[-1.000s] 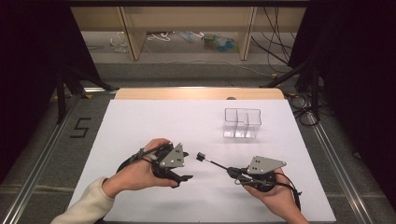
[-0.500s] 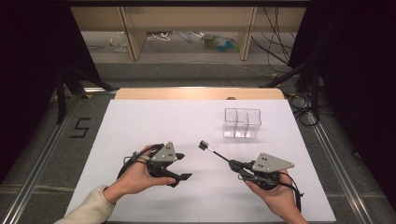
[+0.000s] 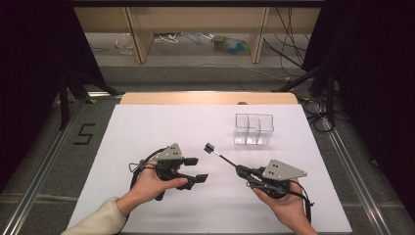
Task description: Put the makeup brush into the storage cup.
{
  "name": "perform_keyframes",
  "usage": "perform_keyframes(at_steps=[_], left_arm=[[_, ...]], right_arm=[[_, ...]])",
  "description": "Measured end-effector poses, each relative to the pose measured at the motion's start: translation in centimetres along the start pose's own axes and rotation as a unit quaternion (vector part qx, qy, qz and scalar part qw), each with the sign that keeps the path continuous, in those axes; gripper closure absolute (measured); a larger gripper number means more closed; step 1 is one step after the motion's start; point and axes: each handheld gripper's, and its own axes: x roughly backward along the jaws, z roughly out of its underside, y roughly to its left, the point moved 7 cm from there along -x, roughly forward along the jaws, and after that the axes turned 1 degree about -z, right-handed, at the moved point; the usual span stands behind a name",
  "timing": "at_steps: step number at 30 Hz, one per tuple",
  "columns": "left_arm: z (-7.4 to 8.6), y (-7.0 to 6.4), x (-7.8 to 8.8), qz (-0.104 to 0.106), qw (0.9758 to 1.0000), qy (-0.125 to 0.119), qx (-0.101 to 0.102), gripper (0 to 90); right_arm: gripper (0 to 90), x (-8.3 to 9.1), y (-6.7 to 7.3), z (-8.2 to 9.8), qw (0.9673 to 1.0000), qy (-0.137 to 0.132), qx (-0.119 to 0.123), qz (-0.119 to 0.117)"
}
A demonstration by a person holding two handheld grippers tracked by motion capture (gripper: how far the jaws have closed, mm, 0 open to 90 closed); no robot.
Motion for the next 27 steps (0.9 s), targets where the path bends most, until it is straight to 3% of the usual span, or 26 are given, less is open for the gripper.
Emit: perform_keyframes(at_steps=[3, 6, 19, 27], left_arm=[[-0.2, -0.2, -0.3, 0.009, 0.9998, -0.009, 0.018, 29.1], [-0.3, -0.3, -0.6, 0.014, 0.9994, -0.015, 0.029, 28.8], [-1.5, -1.2, -1.5, 0.048, 0.9932, -0.064, 0.084, 29.4], [-1.8, -1.4, -1.9, 0.052, 0.9917, -0.074, 0.091, 29.7]], right_arm=[[85.4, 0.0, 0.2, -0.1, 1.0000, 0.007, 0.003, -0.002], [85.4, -0.3, 0.4, -0.2, 1.0000, -0.003, 0.001, -0.009], [85.4, -0.6, 0.7, -0.4, 0.9999, -0.010, 0.004, -0.010], [85.4, -0.7, 0.7, -0.5, 0.9999, -0.014, 0.003, -0.007]])
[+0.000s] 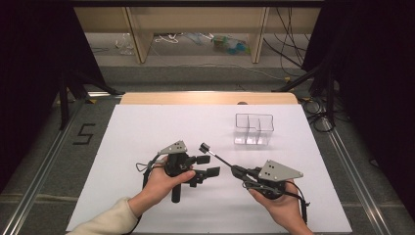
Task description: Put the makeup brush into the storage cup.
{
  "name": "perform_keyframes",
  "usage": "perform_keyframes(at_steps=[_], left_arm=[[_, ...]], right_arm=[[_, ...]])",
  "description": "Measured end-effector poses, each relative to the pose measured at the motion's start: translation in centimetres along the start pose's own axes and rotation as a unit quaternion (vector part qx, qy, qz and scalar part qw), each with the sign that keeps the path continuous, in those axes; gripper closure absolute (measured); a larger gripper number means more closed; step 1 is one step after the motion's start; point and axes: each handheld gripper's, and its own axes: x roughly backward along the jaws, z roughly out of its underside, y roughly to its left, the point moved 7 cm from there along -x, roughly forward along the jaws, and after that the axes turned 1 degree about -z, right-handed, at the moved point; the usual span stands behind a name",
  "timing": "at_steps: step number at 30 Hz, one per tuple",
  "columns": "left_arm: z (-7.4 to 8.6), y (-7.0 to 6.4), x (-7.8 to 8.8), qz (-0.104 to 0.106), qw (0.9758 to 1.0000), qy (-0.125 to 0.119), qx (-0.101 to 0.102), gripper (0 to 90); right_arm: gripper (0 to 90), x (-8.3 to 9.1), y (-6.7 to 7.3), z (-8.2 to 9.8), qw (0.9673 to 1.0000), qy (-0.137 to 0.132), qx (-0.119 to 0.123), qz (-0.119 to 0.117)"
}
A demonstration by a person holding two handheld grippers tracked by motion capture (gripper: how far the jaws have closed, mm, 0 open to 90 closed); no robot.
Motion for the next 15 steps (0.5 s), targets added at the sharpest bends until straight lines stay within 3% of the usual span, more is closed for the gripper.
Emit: perform_keyframes(at_steps=[15], left_arm=[[-0.44, -0.16, -0.68, 0.004, 0.9998, -0.014, 0.015, 30.6]], right_arm=[[85.4, -0.12, 0.05, 0.05, 1.0000, -0.001, -0.002, 0.003]])
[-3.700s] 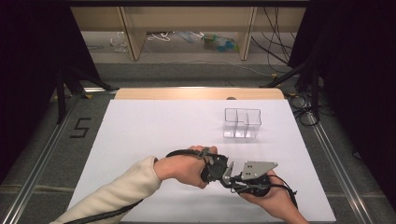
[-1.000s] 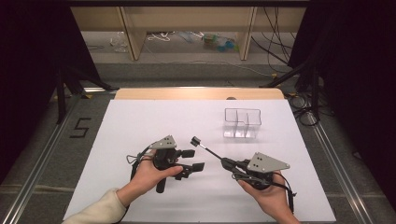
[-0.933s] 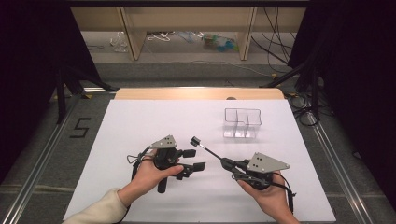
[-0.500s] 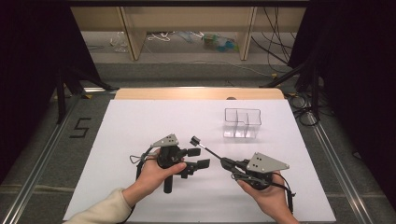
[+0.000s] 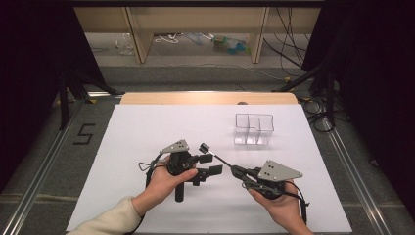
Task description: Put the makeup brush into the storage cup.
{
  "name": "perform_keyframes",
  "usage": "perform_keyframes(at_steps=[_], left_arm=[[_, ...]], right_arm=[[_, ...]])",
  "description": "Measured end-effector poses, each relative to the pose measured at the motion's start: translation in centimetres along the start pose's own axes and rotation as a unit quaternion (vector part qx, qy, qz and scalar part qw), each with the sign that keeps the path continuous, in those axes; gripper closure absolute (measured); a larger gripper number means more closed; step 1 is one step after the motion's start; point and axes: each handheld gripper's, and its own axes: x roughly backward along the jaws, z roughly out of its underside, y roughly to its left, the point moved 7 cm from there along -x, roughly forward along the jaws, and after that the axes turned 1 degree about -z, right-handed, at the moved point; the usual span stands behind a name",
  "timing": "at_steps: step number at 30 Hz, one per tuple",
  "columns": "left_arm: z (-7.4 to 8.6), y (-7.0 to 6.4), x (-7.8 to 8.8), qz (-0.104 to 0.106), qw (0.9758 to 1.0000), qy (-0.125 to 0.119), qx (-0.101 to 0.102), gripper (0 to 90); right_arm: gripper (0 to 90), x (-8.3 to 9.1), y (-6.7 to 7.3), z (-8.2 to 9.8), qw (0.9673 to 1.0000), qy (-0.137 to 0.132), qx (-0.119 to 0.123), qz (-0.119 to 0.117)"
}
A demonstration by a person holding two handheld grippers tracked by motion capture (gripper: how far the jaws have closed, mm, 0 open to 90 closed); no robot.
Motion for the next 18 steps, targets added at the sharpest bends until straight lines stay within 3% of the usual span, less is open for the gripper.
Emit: perform_keyframes(at_steps=[18], left_arm=[[-0.44, 0.03, -0.70, 0.003, 0.9998, -0.015, 0.011, 35.3]], right_arm=[[85.4, 0.09, 0.01, 0.08, 1.0000, 0.006, 0.000, -0.004]])
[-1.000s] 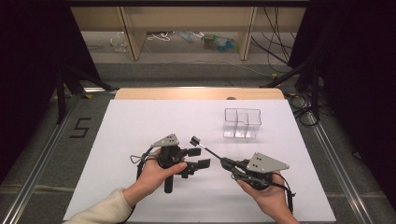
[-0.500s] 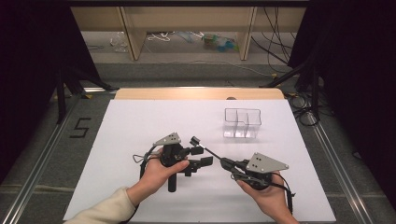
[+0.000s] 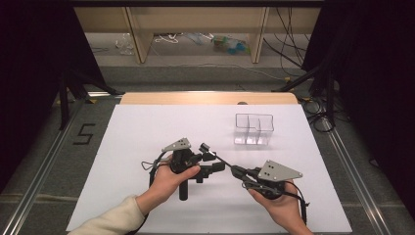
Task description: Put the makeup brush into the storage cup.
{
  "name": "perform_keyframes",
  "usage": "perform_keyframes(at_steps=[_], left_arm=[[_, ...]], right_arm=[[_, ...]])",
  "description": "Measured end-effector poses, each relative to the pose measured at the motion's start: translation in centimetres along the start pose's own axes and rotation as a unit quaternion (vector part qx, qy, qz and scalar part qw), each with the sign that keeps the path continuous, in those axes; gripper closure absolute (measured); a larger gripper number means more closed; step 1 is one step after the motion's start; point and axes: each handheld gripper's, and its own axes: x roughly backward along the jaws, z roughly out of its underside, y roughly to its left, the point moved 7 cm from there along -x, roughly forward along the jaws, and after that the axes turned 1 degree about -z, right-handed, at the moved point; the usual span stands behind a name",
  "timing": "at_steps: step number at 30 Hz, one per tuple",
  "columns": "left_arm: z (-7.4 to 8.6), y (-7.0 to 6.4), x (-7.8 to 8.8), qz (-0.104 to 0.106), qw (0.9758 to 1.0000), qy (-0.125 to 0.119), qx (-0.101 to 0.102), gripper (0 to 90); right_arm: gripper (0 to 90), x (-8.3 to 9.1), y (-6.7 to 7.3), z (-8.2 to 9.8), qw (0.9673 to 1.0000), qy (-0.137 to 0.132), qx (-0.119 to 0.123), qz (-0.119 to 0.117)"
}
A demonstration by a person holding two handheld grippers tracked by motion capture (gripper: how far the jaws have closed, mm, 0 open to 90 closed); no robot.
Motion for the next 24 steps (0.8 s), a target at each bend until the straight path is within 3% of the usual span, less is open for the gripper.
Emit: perform_keyframes(at_steps=[10, 18, 24], left_arm=[[-0.24, -0.28, -0.30, 0.007, 0.9999, -0.008, -0.002, 43.6], [-0.56, -0.39, -0.27, 0.019, 0.9995, -0.021, 0.014, 51.4], [-0.71, -0.45, -0.15, 0.022, 0.9994, -0.026, 0.009, 60.3]], right_arm=[[85.3, -0.24, 0.10, 0.03, 1.0000, -0.007, 0.001, -0.004], [85.2, -0.27, 0.11, 0.20, 1.0000, 0.003, 0.009, 0.002], [85.2, -0.26, 0.18, 0.29, 0.9999, 0.009, 0.010, 0.002]])
